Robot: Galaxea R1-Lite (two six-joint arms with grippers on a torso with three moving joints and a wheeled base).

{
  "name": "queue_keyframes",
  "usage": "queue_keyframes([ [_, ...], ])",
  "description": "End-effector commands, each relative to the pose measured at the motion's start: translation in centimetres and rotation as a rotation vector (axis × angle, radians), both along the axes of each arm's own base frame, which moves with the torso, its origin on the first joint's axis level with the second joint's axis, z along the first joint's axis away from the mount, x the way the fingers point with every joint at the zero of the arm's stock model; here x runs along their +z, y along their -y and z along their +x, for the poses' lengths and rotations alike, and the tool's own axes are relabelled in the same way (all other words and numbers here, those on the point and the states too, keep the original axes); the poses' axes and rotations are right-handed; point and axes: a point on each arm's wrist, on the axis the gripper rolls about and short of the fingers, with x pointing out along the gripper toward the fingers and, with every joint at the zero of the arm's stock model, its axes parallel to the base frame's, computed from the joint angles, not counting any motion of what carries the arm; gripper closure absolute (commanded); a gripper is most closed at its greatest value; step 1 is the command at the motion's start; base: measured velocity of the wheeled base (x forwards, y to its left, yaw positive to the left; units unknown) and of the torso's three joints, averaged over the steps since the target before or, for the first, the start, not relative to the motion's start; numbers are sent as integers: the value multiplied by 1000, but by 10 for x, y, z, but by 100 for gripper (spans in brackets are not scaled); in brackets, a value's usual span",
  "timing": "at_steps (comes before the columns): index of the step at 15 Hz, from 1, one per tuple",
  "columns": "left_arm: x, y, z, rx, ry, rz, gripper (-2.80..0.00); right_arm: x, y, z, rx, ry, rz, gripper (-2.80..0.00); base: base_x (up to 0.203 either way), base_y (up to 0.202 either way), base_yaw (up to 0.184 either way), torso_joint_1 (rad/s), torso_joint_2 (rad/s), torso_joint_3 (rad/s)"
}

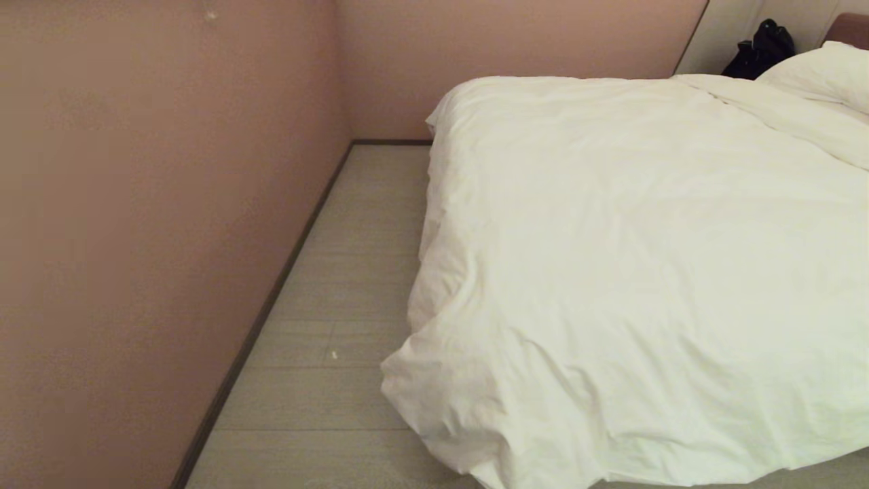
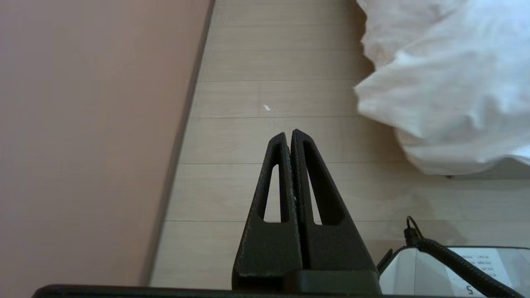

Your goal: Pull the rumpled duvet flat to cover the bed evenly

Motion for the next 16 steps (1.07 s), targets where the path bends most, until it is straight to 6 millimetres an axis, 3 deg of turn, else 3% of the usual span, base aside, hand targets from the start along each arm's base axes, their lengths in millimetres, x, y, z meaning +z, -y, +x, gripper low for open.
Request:
queue_keyframes([
  [1, 0, 0, 0, 1, 0, 0, 0, 0, 0, 0, 1, -3, 0, 0, 0, 190, -4, -2, -2, -2],
  [11, 0, 0, 0, 1, -1, 3, 0, 0, 0, 0, 1, -1, 0, 0, -6, 22, 1, 1, 0, 1],
  [16, 0, 0, 0, -1, 0, 0, 0, 0, 0, 0, 1, -2, 0, 0, -186, 0, 1, 4, 2, -1],
])
